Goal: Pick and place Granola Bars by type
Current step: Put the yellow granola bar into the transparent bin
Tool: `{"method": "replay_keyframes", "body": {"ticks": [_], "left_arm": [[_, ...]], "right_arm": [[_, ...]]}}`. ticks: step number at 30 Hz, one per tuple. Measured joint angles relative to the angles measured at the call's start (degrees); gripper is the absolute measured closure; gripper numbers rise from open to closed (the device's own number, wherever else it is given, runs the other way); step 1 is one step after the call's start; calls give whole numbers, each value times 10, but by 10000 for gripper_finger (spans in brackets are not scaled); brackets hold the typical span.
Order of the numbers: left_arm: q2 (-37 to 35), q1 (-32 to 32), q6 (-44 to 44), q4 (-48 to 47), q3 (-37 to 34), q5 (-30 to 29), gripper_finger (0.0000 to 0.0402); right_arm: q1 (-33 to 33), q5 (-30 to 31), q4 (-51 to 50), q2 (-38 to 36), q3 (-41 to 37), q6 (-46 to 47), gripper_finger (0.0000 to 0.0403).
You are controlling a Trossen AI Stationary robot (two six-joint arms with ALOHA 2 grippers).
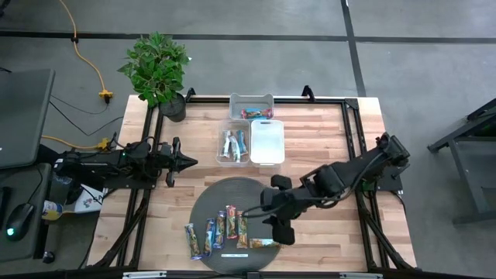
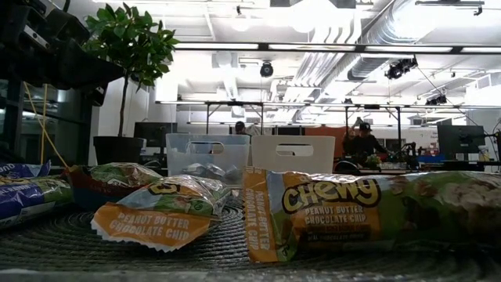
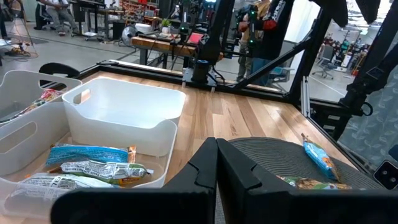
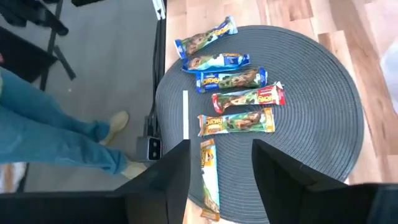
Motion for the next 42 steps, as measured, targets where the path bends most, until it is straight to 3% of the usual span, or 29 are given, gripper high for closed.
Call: {"method": "replay_keyframes", "body": {"ticks": [12,20,31,42], "left_arm": [[0,0,0,1,0,0,401],[0,0,0,1,0,0,401],[0,0,0,2,0,0,401],[0,0,0,2,0,0,401]], "right_arm": [[37,11,-16,51,0,-31,207],[85,8,-72,102,0,18,191],[136,61,-64,173,0,12,156],[139,96,-37,240,0,37,143]]}}
